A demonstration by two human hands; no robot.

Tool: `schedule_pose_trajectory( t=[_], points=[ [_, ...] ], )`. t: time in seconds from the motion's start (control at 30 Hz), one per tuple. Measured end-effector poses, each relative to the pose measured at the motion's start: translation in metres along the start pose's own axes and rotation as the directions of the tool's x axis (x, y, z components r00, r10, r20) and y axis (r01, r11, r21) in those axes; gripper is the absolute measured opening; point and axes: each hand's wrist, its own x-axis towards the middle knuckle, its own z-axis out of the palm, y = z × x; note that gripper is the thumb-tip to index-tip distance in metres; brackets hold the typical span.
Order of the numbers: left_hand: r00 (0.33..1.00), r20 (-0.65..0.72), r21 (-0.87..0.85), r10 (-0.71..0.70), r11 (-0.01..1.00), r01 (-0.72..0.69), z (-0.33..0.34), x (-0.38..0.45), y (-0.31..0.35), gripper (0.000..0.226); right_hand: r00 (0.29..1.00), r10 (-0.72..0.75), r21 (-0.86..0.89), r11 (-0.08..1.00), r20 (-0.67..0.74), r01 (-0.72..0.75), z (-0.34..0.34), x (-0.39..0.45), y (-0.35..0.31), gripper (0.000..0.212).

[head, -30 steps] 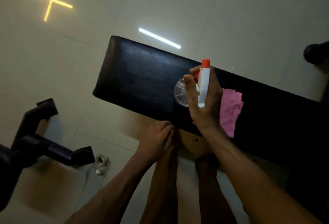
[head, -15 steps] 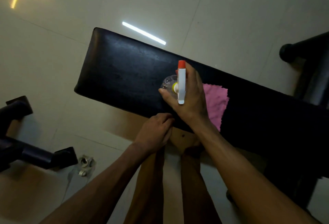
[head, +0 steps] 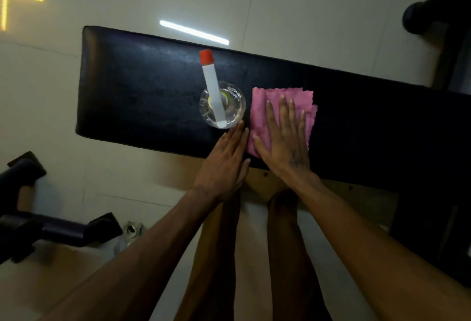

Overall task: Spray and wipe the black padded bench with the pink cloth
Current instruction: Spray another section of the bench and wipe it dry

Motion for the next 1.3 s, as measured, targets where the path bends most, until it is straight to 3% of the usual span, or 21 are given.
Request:
schedule_pose_trajectory(
  t=[0.23, 0.33, 0.47, 0.53, 0.63, 0.7, 0.73, 0.77, 0.83, 0.87, 0.93, 1.0, 1.07, 1.1, 1.17, 1.23, 1.27, 1.3],
  points=[
    [0.996, 0.028, 0.144, -0.081, 0.987, 0.076, 0.03, 0.005, 0.018, 0.073, 0.994, -0.095, -0.002, 0.995, 0.056, 0.096, 0.002, -0.001, 0.028, 0.076],
    [0.993, 0.029, 0.141, -0.117, 0.984, 0.112, 0.03, 0.012, 0.031, 0.072, 0.999, 0.007, -0.007, 1.0, 0.032, -0.007, 0.003, -0.007, 0.053, 0.074],
    [0.996, 0.077, 0.148, 0.033, 0.988, -0.044, 0.026, 0.026, 0.047, 0.07, 0.971, 0.237, 0.011, 0.971, -0.032, -0.237, -0.009, -0.006, 0.096, 0.072],
    [0.994, 0.079, 0.122, 0.071, 0.989, -0.081, 0.022, 0.039, 0.053, 0.07, 0.917, 0.39, 0.016, 0.921, -0.081, -0.39, -0.017, 0.004, 0.118, 0.066],
    [0.999, 0.042, 0.055, 0.024, 0.998, -0.026, 0.016, 0.063, 0.056, 0.068, 0.761, 0.638, 0.098, 0.77, -0.116, -0.631, -0.029, 0.034, 0.131, 0.064],
    [1.0, 0.008, 0.05, -0.002, 0.999, 0.002, 0.016, 0.073, 0.056, 0.068, 0.674, 0.732, 0.16, 0.68, -0.094, -0.716, -0.035, 0.055, 0.12, 0.066],
    [1.0, -0.003, 0.056, -0.007, 0.998, 0.007, 0.018, 0.076, 0.057, 0.068, 0.699, 0.707, 0.152, 0.706, -0.107, -0.692, -0.037, 0.061, 0.111, 0.067],
    [1.0, -0.01, 0.059, -0.013, 0.998, 0.014, 0.021, 0.076, 0.058, 0.068, 0.787, 0.6, 0.11, 0.8, -0.143, -0.59, -0.037, 0.064, 0.102, 0.068],
    [1.0, -0.019, 0.052, -0.02, 0.998, 0.02, 0.024, 0.075, 0.06, 0.067, 0.98, 0.148, -0.027, 0.988, -0.133, -0.153, -0.031, 0.057, 0.084, 0.066],
    [0.999, -0.023, 0.041, -0.021, 0.999, 0.022, 0.024, 0.075, 0.06, 0.065, 0.995, -0.056, -0.05, 0.997, -0.084, 0.051, -0.027, 0.049, 0.079, 0.064],
    [0.999, -0.024, 0.0, -0.023, 1.0, 0.023, 0.022, 0.076, 0.059, 0.063, 0.982, -0.187, -0.02, 0.982, -0.013, 0.187, -0.022, 0.034, 0.082, 0.07],
    [1.0, -0.014, -0.024, -0.019, 1.0, 0.019, 0.018, 0.075, 0.056, 0.062, 0.995, -0.098, 0.003, 0.995, -0.021, 0.098, -0.019, 0.022, 0.094, 0.08],
    [1.0, 0.007, -0.015, -0.01, 1.0, 0.01, 0.014, 0.075, 0.053, 0.063, 0.987, 0.123, 0.012, 0.992, -0.099, -0.122, -0.015, 0.007, 0.11, 0.078],
    [1.0, 0.021, -0.003, -0.005, 1.0, 0.005, 0.013, 0.075, 0.052, 0.064, 0.95, 0.267, 0.049, 0.964, -0.161, -0.263, -0.012, -0.004, 0.116, 0.072],
    [0.999, 0.033, 0.026, 0.002, 1.0, -0.003, 0.012, 0.076, 0.051, 0.067, 0.794, 0.546, 0.186, 0.838, -0.266, -0.514, -0.003, -0.029, 0.117, 0.061],
    [0.999, 0.039, 0.057, -0.015, 0.998, 0.012, 0.015, 0.076, 0.055, 0.068, 0.662, 0.7, 0.3, 0.713, -0.265, -0.634, 0.006, -0.051, 0.1, 0.06],
    [0.999, 0.039, 0.076, -0.03, 0.997, 0.027, 0.017, 0.076, 0.058, 0.069, 0.663, 0.709, 0.29, 0.705, -0.241, -0.648, 0.011, -0.059, 0.088, 0.061],
    [0.998, 0.043, 0.098, -0.044, 0.994, 0.04, 0.019, 0.076, 0.061, 0.069, 0.71, 0.673, 0.24, 0.739, -0.207, -0.63, 0.017, -0.065, 0.075, 0.065]
  ],
)
